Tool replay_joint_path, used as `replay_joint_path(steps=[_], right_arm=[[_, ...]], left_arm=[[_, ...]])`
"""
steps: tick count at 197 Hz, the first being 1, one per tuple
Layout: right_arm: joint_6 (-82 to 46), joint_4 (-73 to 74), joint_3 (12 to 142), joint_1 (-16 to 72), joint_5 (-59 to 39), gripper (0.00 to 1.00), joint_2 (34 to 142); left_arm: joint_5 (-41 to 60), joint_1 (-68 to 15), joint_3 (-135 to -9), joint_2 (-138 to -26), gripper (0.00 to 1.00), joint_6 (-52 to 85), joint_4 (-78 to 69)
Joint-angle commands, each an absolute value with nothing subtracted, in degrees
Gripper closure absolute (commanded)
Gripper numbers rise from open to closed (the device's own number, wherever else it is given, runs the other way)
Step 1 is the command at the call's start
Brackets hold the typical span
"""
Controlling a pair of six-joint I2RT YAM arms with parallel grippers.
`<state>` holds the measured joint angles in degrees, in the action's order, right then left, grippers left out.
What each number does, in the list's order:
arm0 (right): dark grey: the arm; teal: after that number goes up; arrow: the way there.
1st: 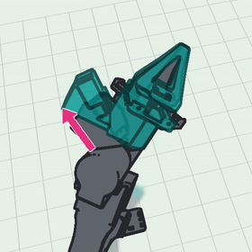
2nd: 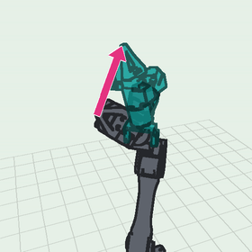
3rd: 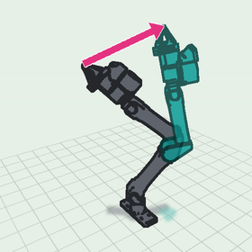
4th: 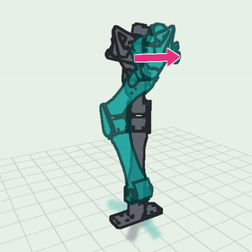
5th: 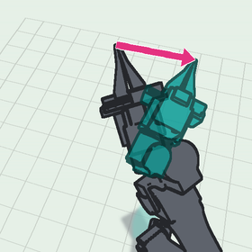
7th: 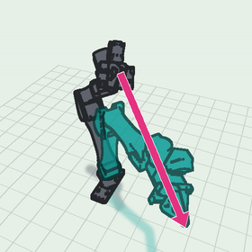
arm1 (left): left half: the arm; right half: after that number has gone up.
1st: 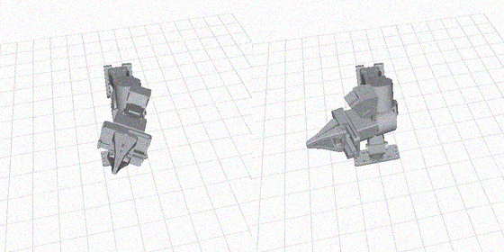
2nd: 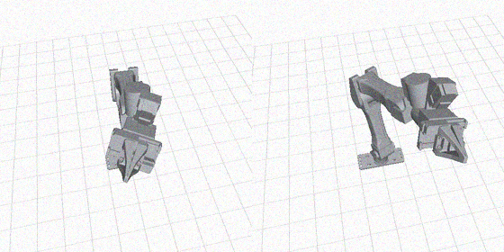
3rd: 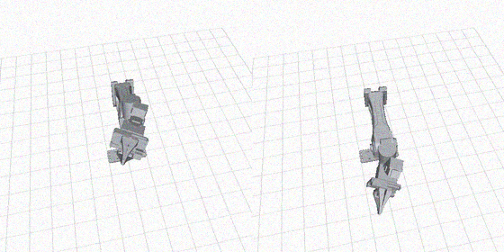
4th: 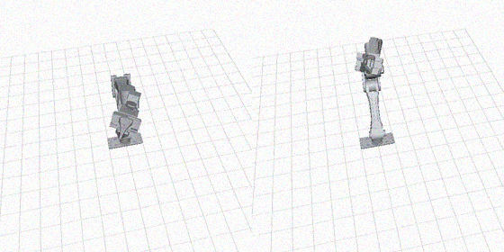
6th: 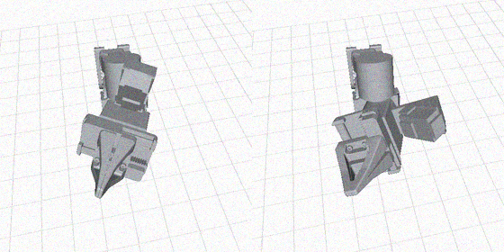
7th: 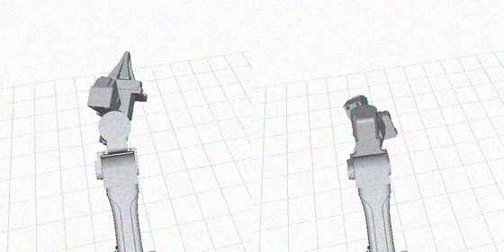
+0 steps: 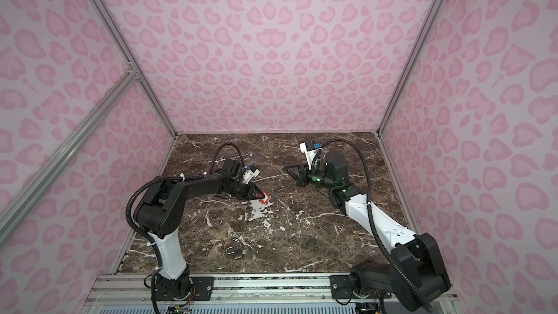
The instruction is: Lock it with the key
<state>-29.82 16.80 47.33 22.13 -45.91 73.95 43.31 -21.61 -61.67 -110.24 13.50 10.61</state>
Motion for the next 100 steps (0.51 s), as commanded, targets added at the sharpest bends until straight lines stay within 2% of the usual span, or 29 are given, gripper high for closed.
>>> replay_joint_path(steps=[1,4,7,14,29,100], right_arm=[[-29.6,17.2,47.0,22.2,-46.2,1.00,74.3],[-29.6,17.2,46.9,22.1,-46.2,1.00,74.3],[-29.7,17.1,46.9,22.2,-46.2,1.00,74.2],[-29.6,17.1,46.8,22.2,-46.2,1.00,74.2],[-29.6,17.0,46.6,22.2,-46.2,1.00,74.0],[-28.7,16.1,46.3,22.1,-46.1,1.00,73.3]], left_arm=[[43.8,-21.5,-62.6,-111.0,0.66,13.1,9.8],[43.8,-21.5,-62.6,-111.1,0.65,13.1,9.8],[43.8,-21.6,-62.8,-111.1,0.58,13.2,9.8],[43.8,-21.6,-62.9,-111.2,0.51,13.2,10.0],[43.4,-21.6,-63.4,-111.5,0.44,13.2,10.4],[36.4,-21.5,-67.1,-112.9,0.40,16.0,13.2]])
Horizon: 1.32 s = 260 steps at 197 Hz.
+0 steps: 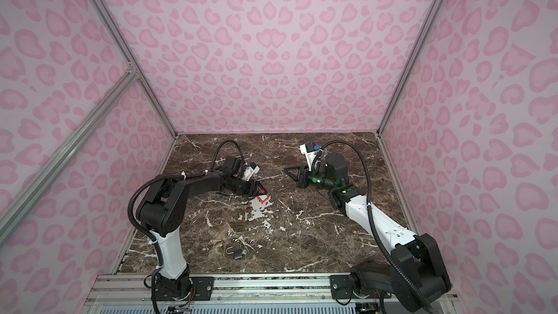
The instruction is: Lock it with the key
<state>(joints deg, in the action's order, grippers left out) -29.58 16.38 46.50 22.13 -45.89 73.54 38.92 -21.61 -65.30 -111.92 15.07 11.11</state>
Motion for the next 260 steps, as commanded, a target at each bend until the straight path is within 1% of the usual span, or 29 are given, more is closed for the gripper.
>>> replay_joint_path(steps=[1,60,145,228,233,260], right_arm=[[-28.7,16.0,46.2,22.1,-46.1,1.00,73.3],[-29.0,16.7,45.1,21.7,-45.4,1.00,72.9],[-29.4,17.1,44.1,21.1,-45.4,1.00,72.7],[-29.6,17.3,43.8,20.9,-45.4,1.00,72.7],[-29.6,17.2,43.8,20.9,-45.4,1.00,72.7],[-29.7,17.2,43.6,20.8,-45.3,1.00,72.6]], left_arm=[[36.4,-21.5,-67.2,-112.9,0.40,16.0,13.2],[37.2,-21.5,-71.7,-115.8,0.39,17.5,14.3],[39.8,-22.6,-75.1,-118.2,0.40,18.5,14.0],[40.2,-23.8,-76.7,-120.2,0.40,19.4,13.8],[40.3,-23.9,-78.5,-120.4,0.40,19.4,13.9],[40.1,-24.2,-79.2,-120.9,0.40,19.7,13.7]])
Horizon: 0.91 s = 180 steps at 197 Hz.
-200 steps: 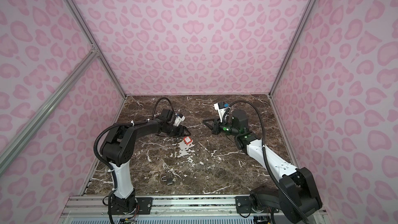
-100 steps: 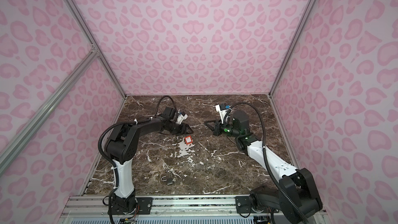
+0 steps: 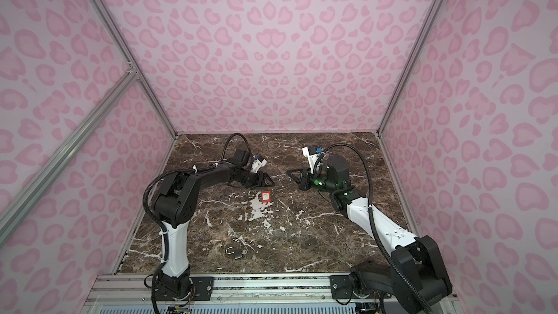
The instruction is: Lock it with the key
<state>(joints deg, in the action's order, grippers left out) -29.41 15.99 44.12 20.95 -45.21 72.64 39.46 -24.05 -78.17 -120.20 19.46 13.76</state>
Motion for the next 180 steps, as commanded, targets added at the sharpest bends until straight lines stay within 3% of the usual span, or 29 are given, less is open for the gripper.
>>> replay_joint_path(steps=[1,107,180], right_arm=[[-29.7,17.2,43.6,20.8,-45.3,1.00,72.6],[-33.1,18.5,41.4,20.8,-42.7,1.00,72.9],[-45.9,21.9,35.1,30.2,-21.1,1.00,77.5]], left_arm=[[40.1,-24.2,-79.2,-120.9,0.40,19.8,13.7],[32.5,-24.2,-79.3,-118.7,0.40,20.8,13.7],[25.0,-24.2,-77.4,-108.4,0.39,22.0,12.7]])
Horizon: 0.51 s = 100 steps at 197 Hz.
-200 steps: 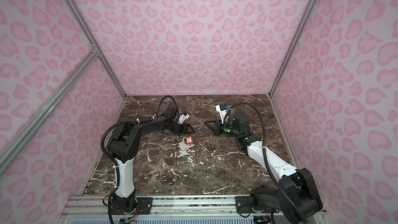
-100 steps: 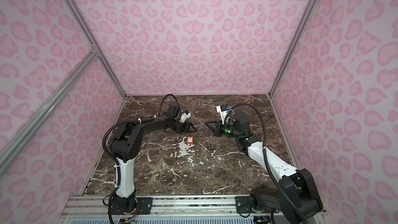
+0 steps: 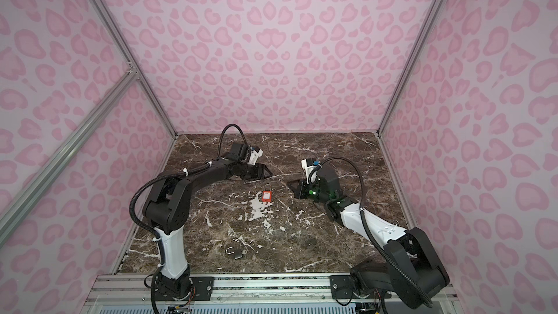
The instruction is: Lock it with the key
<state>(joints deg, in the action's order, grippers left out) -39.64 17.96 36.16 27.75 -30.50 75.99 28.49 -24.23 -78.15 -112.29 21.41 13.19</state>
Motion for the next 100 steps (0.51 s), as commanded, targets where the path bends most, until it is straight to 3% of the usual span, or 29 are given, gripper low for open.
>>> replay_joint_path(steps=[1,48,100], right_arm=[[-46.2,22.0,35.2,30.3,-20.8,1.00,77.5],[-57.7,28.0,33.3,36.1,-8.3,1.00,82.7],[-64.7,33.8,32.9,38.4,-2.7,1.00,89.5]], left_arm=[[24.9,-24.2,-76.6,-108.2,0.39,22.0,12.7],[21.9,-24.2,-67.3,-100.3,0.39,25.1,10.5],[20.9,-24.3,-59.1,-93.8,0.39,28.3,7.9]])
